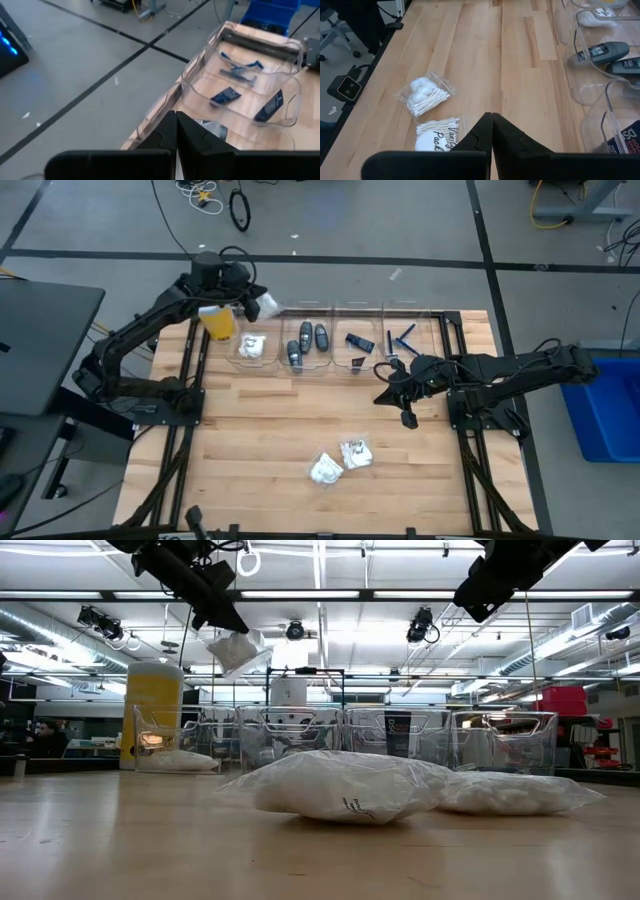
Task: Pick & Place Travel size toiletries
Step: Put the white cotton pack into the left transparent bin
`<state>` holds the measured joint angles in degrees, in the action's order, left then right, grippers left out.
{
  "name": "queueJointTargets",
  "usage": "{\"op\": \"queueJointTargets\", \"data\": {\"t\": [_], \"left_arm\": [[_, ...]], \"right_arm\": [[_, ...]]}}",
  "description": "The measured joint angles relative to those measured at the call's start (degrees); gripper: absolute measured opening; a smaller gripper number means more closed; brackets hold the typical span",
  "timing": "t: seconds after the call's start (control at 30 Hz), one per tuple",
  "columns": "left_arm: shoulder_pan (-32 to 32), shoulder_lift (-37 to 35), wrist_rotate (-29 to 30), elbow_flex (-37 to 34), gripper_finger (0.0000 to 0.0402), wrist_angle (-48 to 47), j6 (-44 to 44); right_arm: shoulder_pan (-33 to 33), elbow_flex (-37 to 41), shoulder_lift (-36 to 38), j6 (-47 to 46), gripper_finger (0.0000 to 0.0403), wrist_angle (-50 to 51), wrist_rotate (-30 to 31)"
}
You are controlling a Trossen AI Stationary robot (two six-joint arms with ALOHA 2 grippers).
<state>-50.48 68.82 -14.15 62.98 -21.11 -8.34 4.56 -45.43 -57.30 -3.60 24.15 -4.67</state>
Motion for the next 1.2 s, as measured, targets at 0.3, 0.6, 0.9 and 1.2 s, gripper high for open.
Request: {"op": "queueJointTargets", "data": {"t": [0.3, 0.6, 0.9, 1.2], "left_arm": [[-0.63, 0.7, 2.95, -2.29, 0.0003, -4.36, -3.7], [-1.11, 0.74, 3.19, -7.01, 0.0003, -4.54, -4.32], [-1.77, 2.4, 3.72, -7.8, 0.0004, -3.78, -4.56], [-1.75, 10.3, 5.33, -7.8, 0.0005, 1.24, -5.39]], "right_arm": [[0.0, 0.0, 0.0, 0.02, 0.0008, -0.01, 0.01], [-0.02, 0.0, 0.0, 0.02, 0.0008, -0.01, 0.04], [0.0, -0.02, 0.0, 0.02, 0.0008, -0.01, 0.1], [-0.01, -0.02, 0.0, -0.14, 0.0008, -0.01, 1.54]]}}
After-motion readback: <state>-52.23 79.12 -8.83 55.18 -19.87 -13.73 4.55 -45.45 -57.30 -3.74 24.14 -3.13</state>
